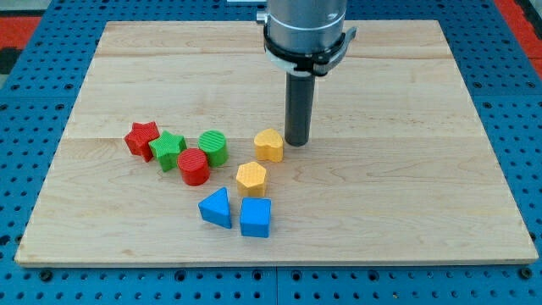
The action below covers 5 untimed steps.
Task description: Move the arm towards the top left of the board
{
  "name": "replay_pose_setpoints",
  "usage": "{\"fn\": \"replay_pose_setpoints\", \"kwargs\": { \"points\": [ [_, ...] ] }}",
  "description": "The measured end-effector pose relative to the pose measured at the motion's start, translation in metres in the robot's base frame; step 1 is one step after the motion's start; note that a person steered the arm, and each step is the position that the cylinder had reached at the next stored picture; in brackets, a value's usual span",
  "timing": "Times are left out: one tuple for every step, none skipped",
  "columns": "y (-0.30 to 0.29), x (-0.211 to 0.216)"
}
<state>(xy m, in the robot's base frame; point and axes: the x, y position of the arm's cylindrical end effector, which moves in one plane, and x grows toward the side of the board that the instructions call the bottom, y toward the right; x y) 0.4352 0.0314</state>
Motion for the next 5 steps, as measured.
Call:
{"fn": "replay_pose_setpoints", "kwargs": {
  "points": [
    [-0.015,-0.017],
    [-0.019,0.036],
    [-0.024,0.045],
    [0.003,0.026],
    [0.02,-0.005]
  ]
}}
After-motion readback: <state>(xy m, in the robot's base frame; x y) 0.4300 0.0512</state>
